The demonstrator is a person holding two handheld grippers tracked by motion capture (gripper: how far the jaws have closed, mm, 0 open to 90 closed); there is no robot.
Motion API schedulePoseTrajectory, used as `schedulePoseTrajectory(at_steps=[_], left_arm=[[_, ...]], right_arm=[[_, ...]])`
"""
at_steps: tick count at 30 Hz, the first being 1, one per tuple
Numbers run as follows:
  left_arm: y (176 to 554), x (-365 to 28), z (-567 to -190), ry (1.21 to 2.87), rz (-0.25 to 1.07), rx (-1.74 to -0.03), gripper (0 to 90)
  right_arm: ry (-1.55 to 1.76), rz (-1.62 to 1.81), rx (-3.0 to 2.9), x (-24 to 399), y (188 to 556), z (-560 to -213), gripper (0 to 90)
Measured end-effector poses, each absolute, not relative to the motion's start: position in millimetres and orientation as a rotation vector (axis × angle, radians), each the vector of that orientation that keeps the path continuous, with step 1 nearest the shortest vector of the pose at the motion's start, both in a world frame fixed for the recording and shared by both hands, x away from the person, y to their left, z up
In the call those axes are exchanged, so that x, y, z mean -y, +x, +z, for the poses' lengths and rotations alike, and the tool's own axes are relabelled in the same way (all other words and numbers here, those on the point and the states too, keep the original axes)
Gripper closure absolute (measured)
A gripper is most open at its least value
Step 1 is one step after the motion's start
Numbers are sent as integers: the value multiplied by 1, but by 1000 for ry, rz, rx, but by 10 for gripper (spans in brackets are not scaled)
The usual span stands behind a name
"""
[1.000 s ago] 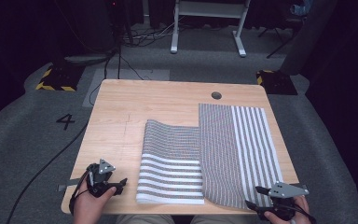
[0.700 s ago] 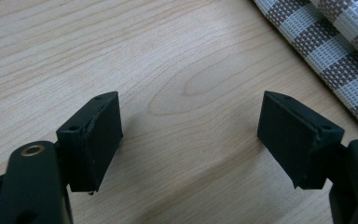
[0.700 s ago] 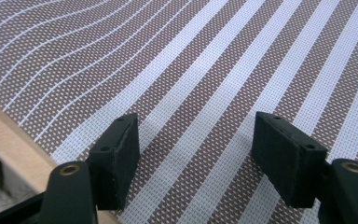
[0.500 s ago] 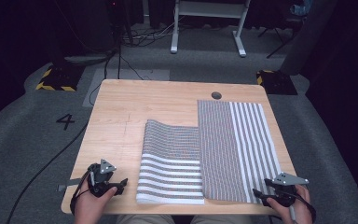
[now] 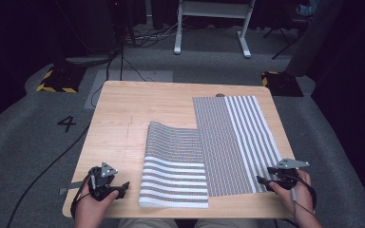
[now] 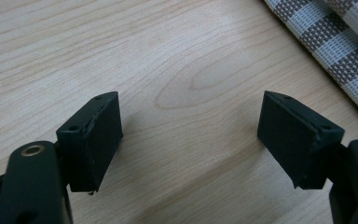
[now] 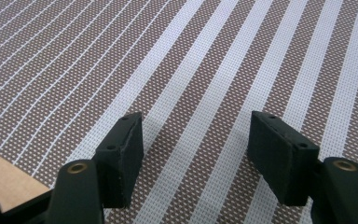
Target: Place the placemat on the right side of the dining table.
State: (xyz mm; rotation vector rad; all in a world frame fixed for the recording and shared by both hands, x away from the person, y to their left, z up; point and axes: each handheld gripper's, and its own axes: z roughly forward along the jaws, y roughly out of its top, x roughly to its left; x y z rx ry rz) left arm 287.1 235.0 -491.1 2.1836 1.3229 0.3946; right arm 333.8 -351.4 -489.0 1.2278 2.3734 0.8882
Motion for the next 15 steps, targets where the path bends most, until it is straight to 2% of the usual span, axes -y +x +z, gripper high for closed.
schedulePoseTrajectory(at_steps=[5, 15], left_arm=[[287, -235, -491, 2186, 401, -1321, 222], [286, -236, -491, 2186, 400, -1321, 222]], right_arm=[[1260, 899, -2337, 352, 335, -490, 371], [1399, 903, -2131, 349, 309, -496, 381]])
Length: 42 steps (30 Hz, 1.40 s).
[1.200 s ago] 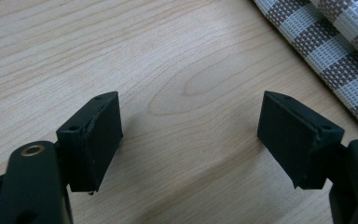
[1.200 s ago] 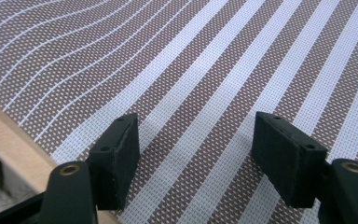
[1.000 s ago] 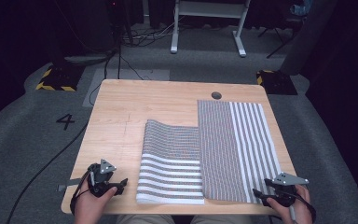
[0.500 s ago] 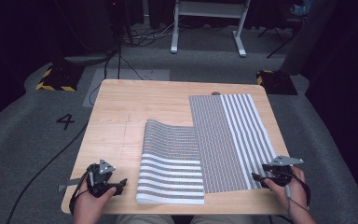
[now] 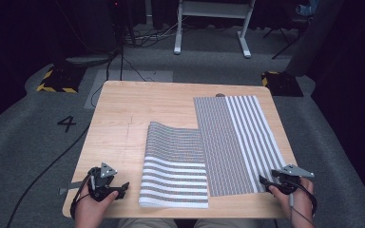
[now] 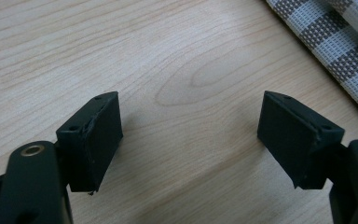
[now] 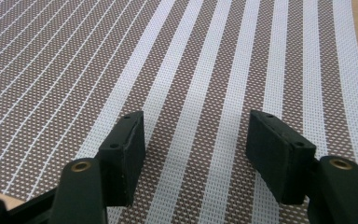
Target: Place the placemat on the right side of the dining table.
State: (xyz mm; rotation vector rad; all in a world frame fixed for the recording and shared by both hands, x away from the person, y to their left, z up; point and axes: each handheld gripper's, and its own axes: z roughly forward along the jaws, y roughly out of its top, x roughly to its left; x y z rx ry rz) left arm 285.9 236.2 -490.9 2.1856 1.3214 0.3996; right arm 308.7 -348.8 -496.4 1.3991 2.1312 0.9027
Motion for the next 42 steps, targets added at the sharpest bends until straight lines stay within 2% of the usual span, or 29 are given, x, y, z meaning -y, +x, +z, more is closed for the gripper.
schedulePoseTrajectory(at_steps=[4, 6, 9, 14, 22, 25, 31, 36, 42], left_arm=[[287, -236, -491, 2182, 400, -1322, 222], [287, -235, -491, 2183, 394, -1324, 222], [287, -234, -491, 2185, 399, -1322, 222], [286, -235, -491, 2181, 407, -1319, 222], [271, -245, -490, 2157, 425, -1358, 223], [264, -250, -489, 2144, 441, -1384, 223], [256, -256, -492, 2128, 447, -1415, 223], [253, -258, -492, 2123, 451, -1422, 223], [255, -255, -491, 2134, 446, -1408, 223]], right_arm=[[1334, 901, -2230, 350, 314, -492, 397], [1252, 938, -2207, 348, 320, -487, 369], [1189, 946, -2194, 340, 333, -479, 335], [1151, 911, -2231, 330, 361, -471, 342], [1280, 826, -2190, 344, 411, -473, 506], [1332, 810, -2169, 352, 426, -473, 508], [1371, 706, -2154, 360, 448, -481, 450], [1495, 739, -2110, 369, 458, -487, 318], [1565, 757, -2106, 373, 461, -487, 300]])
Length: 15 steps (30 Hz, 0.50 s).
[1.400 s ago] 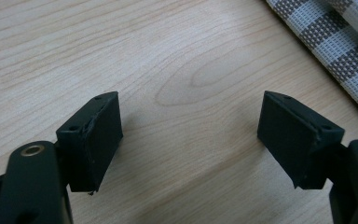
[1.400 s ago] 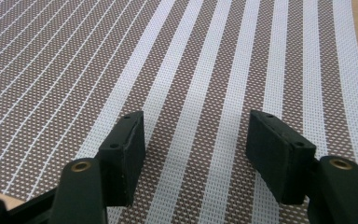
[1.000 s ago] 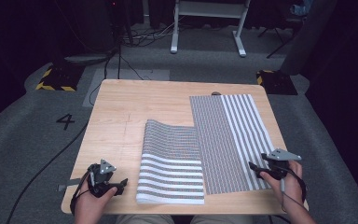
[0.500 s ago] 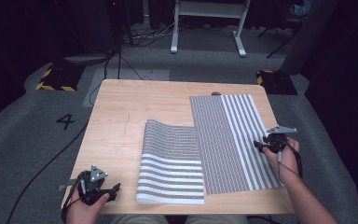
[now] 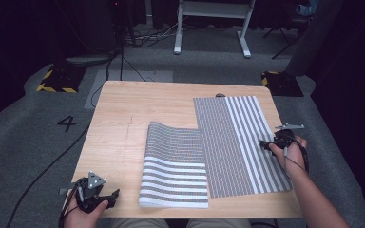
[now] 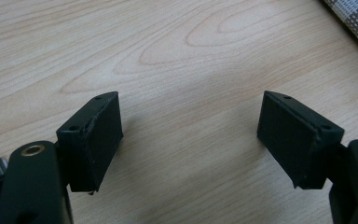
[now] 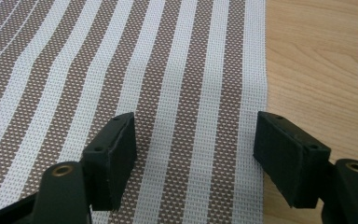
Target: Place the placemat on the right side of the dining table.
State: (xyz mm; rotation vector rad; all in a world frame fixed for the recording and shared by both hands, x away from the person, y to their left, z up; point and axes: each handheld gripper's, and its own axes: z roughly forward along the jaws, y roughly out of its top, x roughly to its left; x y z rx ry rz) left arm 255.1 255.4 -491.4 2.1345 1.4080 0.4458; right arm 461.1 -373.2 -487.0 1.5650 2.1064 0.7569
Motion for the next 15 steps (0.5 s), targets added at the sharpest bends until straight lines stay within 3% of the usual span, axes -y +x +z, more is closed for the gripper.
schedulePoseTrajectory(at_steps=[9, 15], left_arm=[[259, -252, -492, 2137, 434, -1397, 223], [261, -252, -491, 2145, 442, -1390, 223]], right_arm=[[1609, 752, -2146, 381, 469, -482, 380], [1581, 698, -2156, 384, 470, -478, 365]])
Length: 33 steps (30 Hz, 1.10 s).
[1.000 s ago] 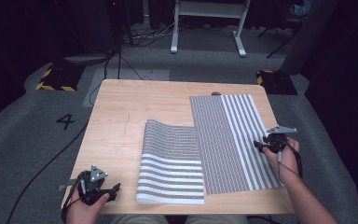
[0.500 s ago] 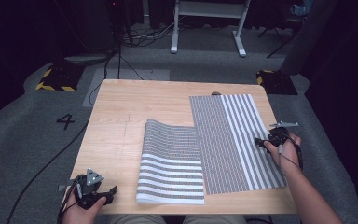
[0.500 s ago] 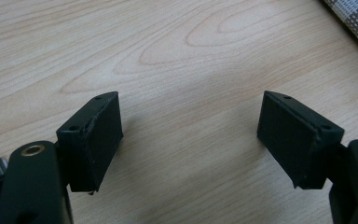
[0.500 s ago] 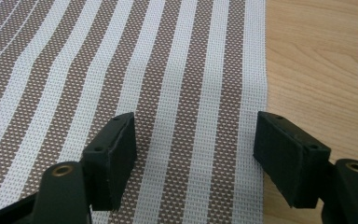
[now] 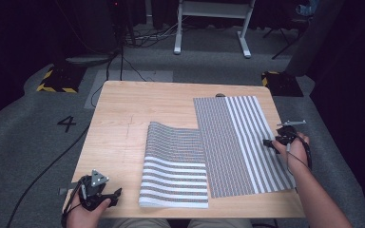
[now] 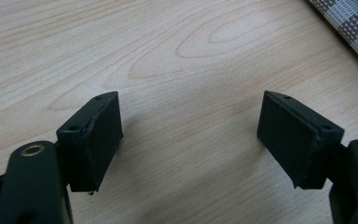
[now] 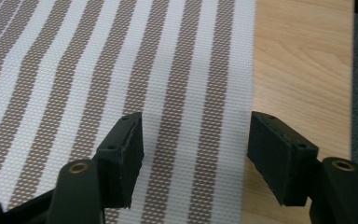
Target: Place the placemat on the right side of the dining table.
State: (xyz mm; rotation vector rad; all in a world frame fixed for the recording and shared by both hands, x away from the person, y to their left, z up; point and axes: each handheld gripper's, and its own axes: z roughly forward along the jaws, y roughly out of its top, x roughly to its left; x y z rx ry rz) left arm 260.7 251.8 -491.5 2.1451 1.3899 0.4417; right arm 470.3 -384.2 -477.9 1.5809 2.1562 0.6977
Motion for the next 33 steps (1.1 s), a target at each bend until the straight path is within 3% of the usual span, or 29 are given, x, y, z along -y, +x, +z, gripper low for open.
schedulePoseTrajectory(at_steps=[7, 10, 13, 24, 33], left_arm=[[262, -249, -492, 2139, 442, -1390, 221], [263, -248, -492, 2142, 434, -1381, 221], [263, -248, -492, 2148, 432, -1375, 222], [262, -250, -491, 2152, 438, -1381, 222], [267, -246, -492, 2152, 435, -1368, 221]], right_arm=[[1613, 712, -2149, 397, 472, -481, 376], [1578, 719, -2183, 394, 471, -480, 504], [1576, 709, -2185, 391, 470, -479, 521], [1634, 741, -2148, 385, 463, -478, 822], [1645, 787, -2071, 399, 446, -476, 877]])
